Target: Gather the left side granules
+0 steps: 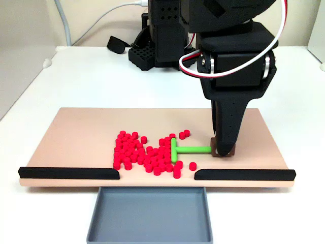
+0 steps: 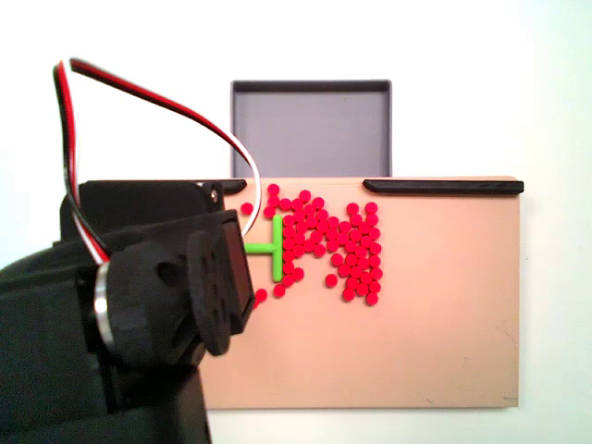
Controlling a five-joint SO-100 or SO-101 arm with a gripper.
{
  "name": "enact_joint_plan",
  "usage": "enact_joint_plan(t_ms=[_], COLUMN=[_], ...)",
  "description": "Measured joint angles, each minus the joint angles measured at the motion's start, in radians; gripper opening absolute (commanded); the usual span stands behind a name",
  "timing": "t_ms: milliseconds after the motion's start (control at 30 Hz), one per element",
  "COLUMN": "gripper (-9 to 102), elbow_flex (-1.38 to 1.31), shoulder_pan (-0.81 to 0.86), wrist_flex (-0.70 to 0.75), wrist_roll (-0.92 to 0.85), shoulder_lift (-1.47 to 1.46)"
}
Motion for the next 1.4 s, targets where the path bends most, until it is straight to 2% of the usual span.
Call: enact_joint_plan(t_ms=[433,633,833,1167,1400], gripper=[0,0,0,0,0], elbow_flex=[0.002,0.152,0.351,0.620,0.683], shoulder_pan=[-0.023,-0.028,0.046,0.163,0.186], wrist_flex=[0.095,0.126,0.132,0.132,0.118], wrist_roll=[-0.064,-0.233,-0.589,-1.385,-1.741], shoulder_lift=[0.104,0.267,0.491,0.739,0.805])
